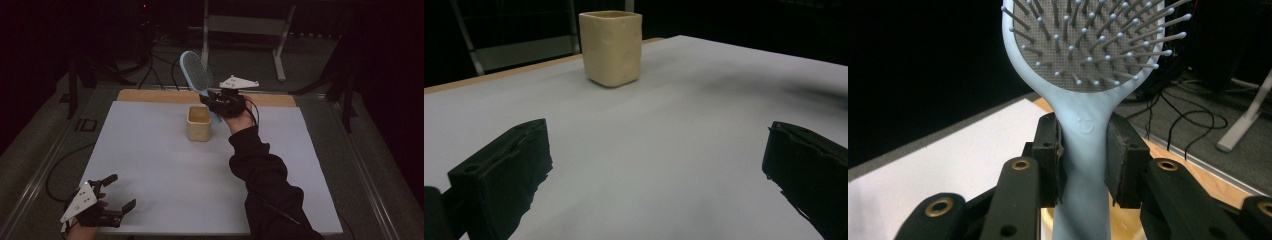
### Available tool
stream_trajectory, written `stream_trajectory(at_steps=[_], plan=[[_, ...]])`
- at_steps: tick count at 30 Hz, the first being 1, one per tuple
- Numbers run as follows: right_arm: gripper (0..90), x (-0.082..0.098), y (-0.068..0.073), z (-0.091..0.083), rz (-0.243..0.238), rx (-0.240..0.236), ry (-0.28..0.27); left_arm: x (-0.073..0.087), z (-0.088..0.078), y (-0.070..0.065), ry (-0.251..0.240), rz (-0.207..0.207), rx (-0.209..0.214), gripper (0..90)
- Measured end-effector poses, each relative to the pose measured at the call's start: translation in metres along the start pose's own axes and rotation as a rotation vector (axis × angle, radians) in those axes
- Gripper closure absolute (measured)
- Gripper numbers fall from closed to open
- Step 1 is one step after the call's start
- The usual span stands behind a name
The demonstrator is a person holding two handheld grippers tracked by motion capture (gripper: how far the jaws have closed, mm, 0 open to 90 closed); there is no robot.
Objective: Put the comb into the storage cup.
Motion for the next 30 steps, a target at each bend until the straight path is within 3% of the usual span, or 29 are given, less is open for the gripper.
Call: stream_trajectory(at_steps=[6, 10, 21, 30], plan=[[70.2, -0.001, 0.001, 0.013, -0.001, 0.0, -0.026, 0.0, 0.0, 0.0, -0.001, 0.0, -0.003, 0.0], [70.2, -0.006, 0.001, 0.02, -0.023, 0.02, -0.078, 0.0, -0.001, 0.001, -0.002, -0.002, -0.003, 0.0], [70.2, -0.023, -0.006, 0.036, 0.017, 0.024, -0.196, 0.0, -0.001, 0.001, -0.005, -0.007, 0.001, 0.0], [70.2, -0.01, -0.01, 0.051, 0.019, 0.018, -0.186, 0.0, 0.0, 0.001, -0.005, -0.014, 0.005, 0.0]])
Point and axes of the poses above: each handheld gripper's, and its own axes: z roughly forward along the jaws, x roughly out of its underside, y roughly to its left, the point moved 9 cm from there along z, roughly forward along the jaws, and after that the axes turned 12 degrees about -y, right-handed, at the moved point
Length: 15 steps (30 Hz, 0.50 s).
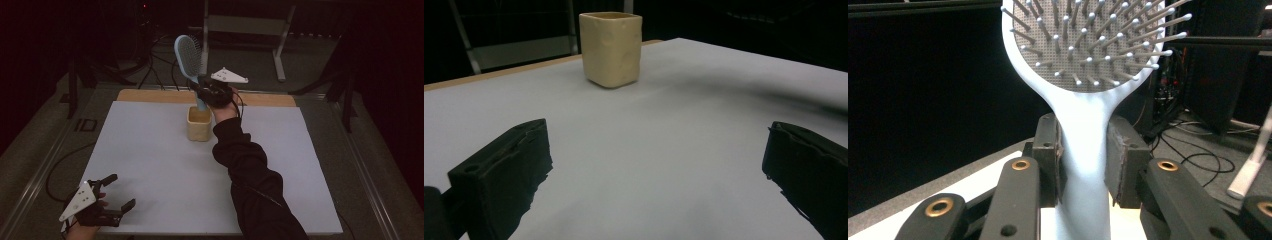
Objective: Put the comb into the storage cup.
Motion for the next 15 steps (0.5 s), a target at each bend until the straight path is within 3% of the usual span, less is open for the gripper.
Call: stream_trajectory(at_steps=[15], plan=[[70.2, 0.036, -0.012, 0.009, 0.022, 0.033, 0.02, 0.0, -0.001, -0.001, 0.001, 0.002, -0.001, 0.0]])
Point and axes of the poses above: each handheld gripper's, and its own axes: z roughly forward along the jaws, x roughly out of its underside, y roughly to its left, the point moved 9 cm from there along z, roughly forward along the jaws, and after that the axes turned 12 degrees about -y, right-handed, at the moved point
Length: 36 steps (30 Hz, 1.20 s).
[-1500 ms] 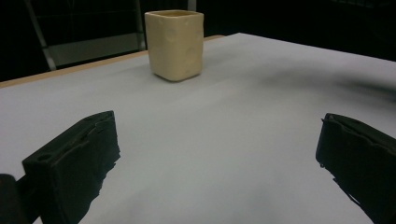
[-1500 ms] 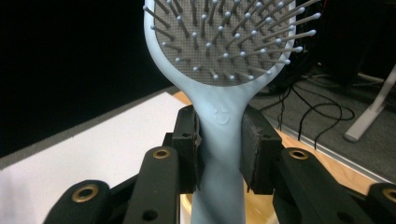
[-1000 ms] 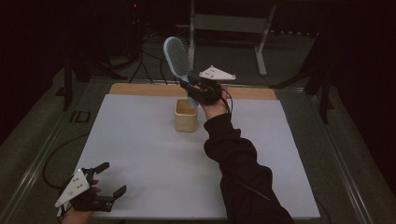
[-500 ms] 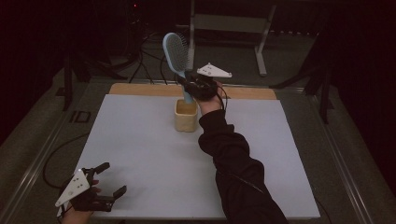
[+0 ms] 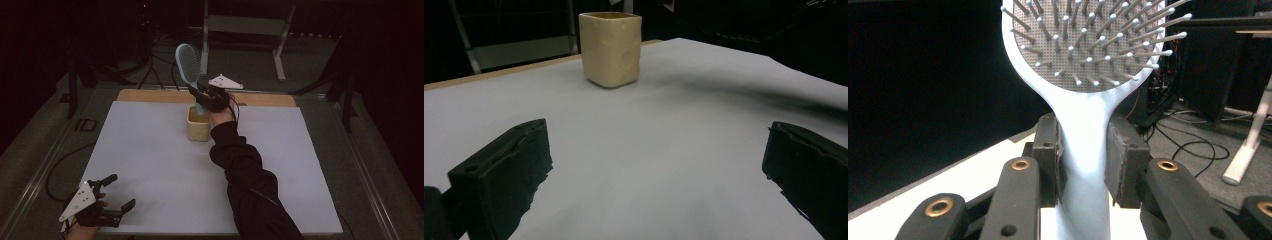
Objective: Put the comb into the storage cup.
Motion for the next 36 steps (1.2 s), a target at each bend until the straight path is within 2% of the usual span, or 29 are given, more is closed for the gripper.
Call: stream_trajectory(at_steps=[2, 7, 10, 14, 27, 36], plan=[[70.2, 0.004, -0.001, 0.001, 0.015, -0.001, 0.003, 0.0, 0.0, 0.0, -0.001, -0.001, 0.0, 0.0], [70.1, 0.015, -0.001, 0.002, 0.0, -0.003, 0.02, 0.0, 0.0, 0.0, 0.0, 0.001, 0.001, 0.0], [70.2, 0.018, -0.003, 0.002, 0.02, -0.006, 0.021, 0.001, 0.0, 0.0, 0.004, 0.002, 0.0, 0.0], [70.2, 0.024, -0.004, 0.002, 0.012, -0.003, 0.026, 0.001, 0.0, 0.001, 0.003, 0.002, -0.001, 0.0], [70.1, 0.041, -0.009, -0.004, 0.039, -0.015, 0.034, 0.002, 0.0, 0.001, 0.005, -0.006, -0.004, 0.0], [70.0, 0.05, -0.004, -0.01, -0.01, -0.054, 0.041, 0.002, 0.0, 0.001, 0.004, -0.002, -0.004, 0.0]])
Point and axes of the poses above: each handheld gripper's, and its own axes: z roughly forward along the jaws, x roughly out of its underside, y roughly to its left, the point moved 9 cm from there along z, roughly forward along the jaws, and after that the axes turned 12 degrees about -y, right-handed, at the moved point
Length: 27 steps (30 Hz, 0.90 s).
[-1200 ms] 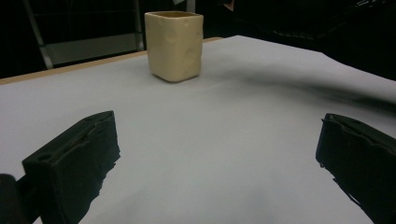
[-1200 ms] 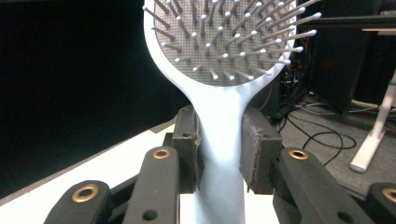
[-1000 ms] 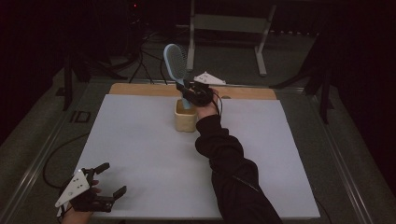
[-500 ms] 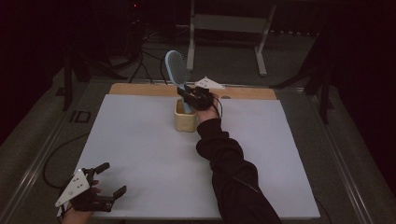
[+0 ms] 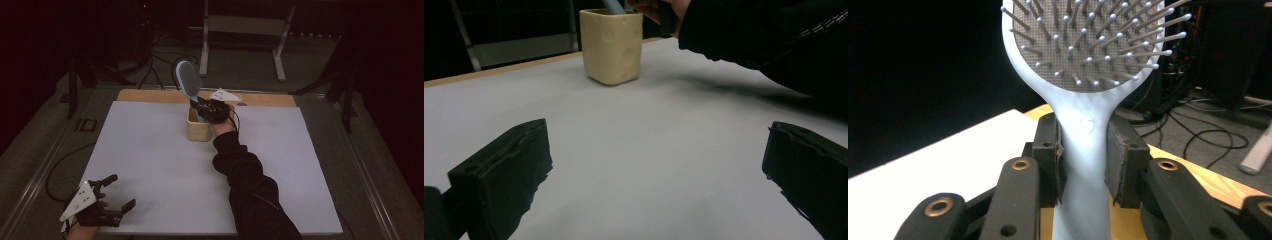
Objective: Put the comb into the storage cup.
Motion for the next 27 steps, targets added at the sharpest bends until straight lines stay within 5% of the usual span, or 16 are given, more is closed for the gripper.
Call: stream_trajectory(at_steps=[12, 15, 17, 19, 27], plan=[[67.9, 0.003, 0.0, -0.005, -0.049, -0.016, 0.009, 0.001, 0.001, 0.001, 0.003, -0.002, -0.001, 0.0], [42.5, 0.003, 0.002, -0.005, -0.064, -0.023, 0.014, 0.001, 0.001, 0.001, 0.004, -0.002, -0.002, 0.0], [30.6, 0.001, 0.0, -0.007, -0.103, 0.039, 0.003, 0.001, 0.001, 0.001, 0.004, -0.003, -0.001, 0.0], [19.2, 0.0, 0.0, -0.009, -0.101, 0.044, 0.006, 0.002, 0.001, 0.001, 0.006, -0.004, -0.002, 0.0], [9.3, -0.001, 0.0, -0.014, -0.067, 0.003, 0.033, 0.002, 0.001, 0.002, 0.008, -0.004, -0.003, 0.0]])
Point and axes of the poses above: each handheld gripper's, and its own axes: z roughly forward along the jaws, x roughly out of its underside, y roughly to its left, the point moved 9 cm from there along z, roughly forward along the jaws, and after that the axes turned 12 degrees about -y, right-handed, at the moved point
